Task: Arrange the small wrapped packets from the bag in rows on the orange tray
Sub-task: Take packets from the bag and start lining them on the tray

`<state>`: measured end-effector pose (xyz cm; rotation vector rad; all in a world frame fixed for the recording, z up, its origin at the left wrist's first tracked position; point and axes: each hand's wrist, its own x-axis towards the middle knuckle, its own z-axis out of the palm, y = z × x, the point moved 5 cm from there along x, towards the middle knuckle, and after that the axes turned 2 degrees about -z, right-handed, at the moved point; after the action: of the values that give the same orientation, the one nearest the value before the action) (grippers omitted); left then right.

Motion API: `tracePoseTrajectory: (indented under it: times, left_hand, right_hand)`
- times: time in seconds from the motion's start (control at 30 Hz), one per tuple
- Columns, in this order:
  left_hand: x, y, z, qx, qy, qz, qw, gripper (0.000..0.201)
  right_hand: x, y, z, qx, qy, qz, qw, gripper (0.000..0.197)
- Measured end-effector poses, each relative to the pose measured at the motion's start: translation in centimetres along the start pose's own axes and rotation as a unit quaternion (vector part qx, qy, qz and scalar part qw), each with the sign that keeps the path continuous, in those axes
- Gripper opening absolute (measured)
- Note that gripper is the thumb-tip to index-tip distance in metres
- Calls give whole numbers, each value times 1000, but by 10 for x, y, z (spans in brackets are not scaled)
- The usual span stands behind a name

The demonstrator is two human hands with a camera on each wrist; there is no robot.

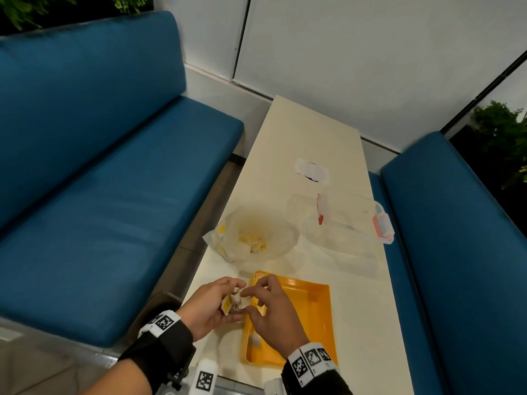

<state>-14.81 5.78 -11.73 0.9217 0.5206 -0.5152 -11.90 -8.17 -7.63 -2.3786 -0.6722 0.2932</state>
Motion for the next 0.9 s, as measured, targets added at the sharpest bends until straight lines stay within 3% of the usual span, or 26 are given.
tracePoseTrajectory:
  times: [0.1, 0.23, 0.4, 0.53, 0.67, 0.73, 0.8, 0.9]
  left_hand:
    - [-1, -1, 0, 7, 5, -9, 1000, 31]
    - [0, -2, -3, 13, 11, -15, 1000, 30]
    - [5, -4, -11, 5, 29, -14, 999, 16]
    - [8, 0, -12, 107, 44, 34, 993, 8]
    - [5, 8, 3, 209, -10, 80, 975, 32]
    - [4, 10, 11, 251, -21, 111, 961, 25]
    - [6, 12, 15, 279, -14, 145, 949, 4]
    - [7, 10, 12, 296, 8, 152, 943, 9]
  right_hand:
    - [1, 3, 0, -34, 12, -12, 999, 14]
    - [3, 2, -9, 3, 34, 3, 999, 6]
    - [8, 14, -31, 158, 89, 123, 976, 12]
    - [10, 21, -39, 279, 51, 188, 940, 11]
    - [11, 20, -39, 300, 31, 191, 934, 12]
    - [10, 20, -37, 305, 24, 192, 933, 13]
    - [10, 20, -36, 310, 24, 194, 931, 13]
    - [8, 22, -36, 321, 34, 200, 925, 12]
